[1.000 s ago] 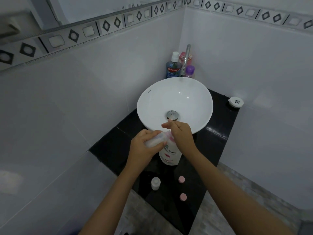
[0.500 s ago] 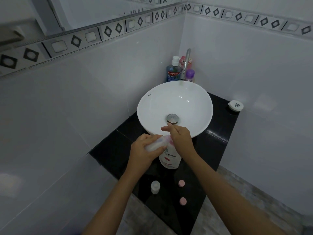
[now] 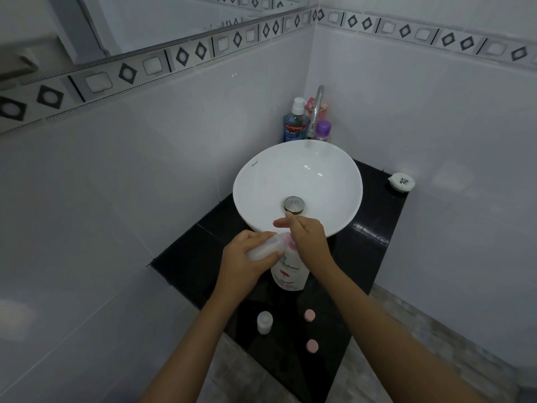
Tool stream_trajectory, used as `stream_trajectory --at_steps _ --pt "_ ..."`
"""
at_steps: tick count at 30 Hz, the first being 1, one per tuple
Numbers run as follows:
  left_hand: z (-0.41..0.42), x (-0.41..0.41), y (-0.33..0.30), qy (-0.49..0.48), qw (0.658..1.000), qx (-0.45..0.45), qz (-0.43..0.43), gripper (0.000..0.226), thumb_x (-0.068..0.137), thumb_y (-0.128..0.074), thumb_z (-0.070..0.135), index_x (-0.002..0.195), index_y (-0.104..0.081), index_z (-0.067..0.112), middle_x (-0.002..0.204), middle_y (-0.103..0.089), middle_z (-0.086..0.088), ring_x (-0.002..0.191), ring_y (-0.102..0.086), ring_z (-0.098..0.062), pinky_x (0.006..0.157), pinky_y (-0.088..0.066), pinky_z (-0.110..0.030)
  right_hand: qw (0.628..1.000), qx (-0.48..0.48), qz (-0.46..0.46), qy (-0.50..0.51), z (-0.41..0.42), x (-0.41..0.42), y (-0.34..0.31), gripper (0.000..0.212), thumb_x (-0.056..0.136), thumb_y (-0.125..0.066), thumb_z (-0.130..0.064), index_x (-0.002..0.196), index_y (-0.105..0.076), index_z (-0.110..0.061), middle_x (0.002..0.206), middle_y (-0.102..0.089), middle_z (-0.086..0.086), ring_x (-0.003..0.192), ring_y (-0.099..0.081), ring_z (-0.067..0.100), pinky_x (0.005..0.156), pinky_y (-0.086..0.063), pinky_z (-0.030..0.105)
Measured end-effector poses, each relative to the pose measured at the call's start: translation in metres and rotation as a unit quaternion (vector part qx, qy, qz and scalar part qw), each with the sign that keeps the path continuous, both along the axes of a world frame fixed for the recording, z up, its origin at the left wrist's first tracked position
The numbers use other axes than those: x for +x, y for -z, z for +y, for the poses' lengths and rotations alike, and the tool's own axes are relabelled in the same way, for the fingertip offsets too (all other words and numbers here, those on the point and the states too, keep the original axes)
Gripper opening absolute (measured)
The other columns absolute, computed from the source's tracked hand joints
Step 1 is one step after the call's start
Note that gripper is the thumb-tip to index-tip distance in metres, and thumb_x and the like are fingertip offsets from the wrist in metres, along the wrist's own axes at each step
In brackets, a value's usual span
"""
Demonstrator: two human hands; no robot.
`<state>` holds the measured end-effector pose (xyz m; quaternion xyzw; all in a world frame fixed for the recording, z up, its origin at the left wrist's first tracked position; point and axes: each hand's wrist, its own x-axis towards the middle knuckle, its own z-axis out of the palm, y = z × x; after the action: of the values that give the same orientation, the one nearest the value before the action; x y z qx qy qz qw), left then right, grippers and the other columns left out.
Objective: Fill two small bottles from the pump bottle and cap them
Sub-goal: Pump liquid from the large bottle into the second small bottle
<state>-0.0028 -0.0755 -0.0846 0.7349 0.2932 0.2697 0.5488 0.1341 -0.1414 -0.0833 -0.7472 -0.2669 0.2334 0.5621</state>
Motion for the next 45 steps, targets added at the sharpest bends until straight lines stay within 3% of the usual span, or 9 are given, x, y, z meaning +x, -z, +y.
stream_trajectory --at_steps 8,14,18,20,25,32,36,41,45 --pt "0.005 0.002 -0.009 0.012 1.0 0.001 -0.015 0.038 0.073 -0.079 0.024 0.11 -0.071 0.023 0.102 -0.065 0.008 0.099 -0.062 -0.004 0.081 -0.055 -0.02 1.0 0.021 -0.006 0.011 0.003 0.004 -0.011 0.037 0.099 -0.043 -0.021 0.097 -0.075 -0.003 0.092 -0.074 0.002 0.083 -0.065 -0.001 0.069 -0.045 0.006" --pt "0.002 0.002 0.001 0.012 1.0 -0.014 -0.001 0.037 0.073 -0.079 0.027 0.109 -0.073 0.022 0.099 -0.066 0.005 0.094 -0.063 -0.004 0.078 -0.053 -0.023 1.0 0.011 0.009 0.012 0.001 0.0 0.002 0.037 0.099 -0.043 -0.024 0.097 -0.076 -0.007 0.095 -0.073 0.002 0.087 -0.063 0.011 0.067 -0.045 0.02" --pt "0.002 0.001 -0.004 0.013 1.0 -0.004 -0.007 0.039 0.074 -0.078 0.025 0.112 -0.071 0.021 0.1 -0.065 0.003 0.095 -0.061 -0.004 0.075 -0.051 -0.017 1.0 0.009 -0.001 0.0 0.001 0.004 -0.007 0.035 0.098 -0.046 -0.023 0.096 -0.075 -0.004 0.091 -0.073 0.004 0.09 -0.067 0.017 0.062 -0.05 0.01" --pt "0.005 0.001 -0.006 0.016 1.0 0.0 -0.009 0.039 0.075 -0.078 0.025 0.113 -0.071 0.021 0.101 -0.064 0.003 0.097 -0.061 -0.009 0.076 -0.051 -0.02 1.0 0.013 -0.014 0.004 0.002 0.007 -0.011 0.035 0.098 -0.047 -0.024 0.096 -0.075 -0.003 0.091 -0.075 0.007 0.089 -0.068 0.017 0.068 -0.051 0.014" --pt "0.005 0.001 -0.007 0.017 1.0 -0.001 -0.011 0.037 0.074 -0.078 0.024 0.11 -0.071 0.024 0.1 -0.065 0.003 0.096 -0.062 -0.007 0.077 -0.053 -0.02 0.999 0.037 0.006 0.018 0.002 0.003 -0.008 0.037 0.1 -0.043 -0.021 0.094 -0.075 -0.004 0.091 -0.074 0.005 0.084 -0.066 0.005 0.066 -0.048 0.006" --pt "0.001 0.002 0.0 0.013 0.999 -0.029 -0.003 0.033 0.074 -0.078 0.023 0.107 -0.072 0.027 0.1 -0.067 0.003 0.095 -0.065 -0.008 0.079 -0.054 -0.025 1.0 -0.011 0.007 0.002 -0.001 0.002 0.002 0.039 0.099 -0.043 -0.028 0.099 -0.075 -0.007 0.095 -0.071 -0.001 0.086 -0.062 0.008 0.071 -0.049 0.025" --pt "0.004 0.0 -0.008 0.026 0.999 -0.008 -0.019 0.036 0.073 -0.079 0.021 0.108 -0.072 0.02 0.101 -0.07 0.004 0.094 -0.066 -0.003 0.074 -0.051 -0.012 1.0 0.0 0.003 -0.012 -0.003 0.003 -0.013 0.038 0.098 -0.045 -0.033 0.101 -0.074 -0.008 0.094 -0.072 0.001 0.088 -0.064 0.009 0.066 -0.05 0.011" --pt "0.01 -0.004 -0.008 0.032 0.999 0.022 0.021 0.044 0.072 -0.079 0.028 0.114 -0.069 0.02 0.106 -0.071 0.009 0.098 -0.064 -0.005 0.081 -0.053 -0.02 1.0 0.021 0.005 0.002 -0.001 0.001 -0.023 0.038 0.097 -0.046 -0.035 0.105 -0.071 -0.007 0.096 -0.073 0.007 0.086 -0.065 0.015 0.079 -0.051 0.026" --pt "0.005 -0.005 -0.009 0.029 0.999 0.02 0.028 0.037 0.074 -0.077 0.029 0.109 -0.068 0.023 0.101 -0.071 0.012 0.094 -0.064 -0.001 0.074 -0.05 -0.011 0.999 0.029 0.014 0.022 -0.001 -0.001 -0.024 0.033 0.095 -0.051 -0.036 0.103 -0.068 -0.009 0.094 -0.073 0.006 0.087 -0.068 0.019 0.088 -0.054 0.038"
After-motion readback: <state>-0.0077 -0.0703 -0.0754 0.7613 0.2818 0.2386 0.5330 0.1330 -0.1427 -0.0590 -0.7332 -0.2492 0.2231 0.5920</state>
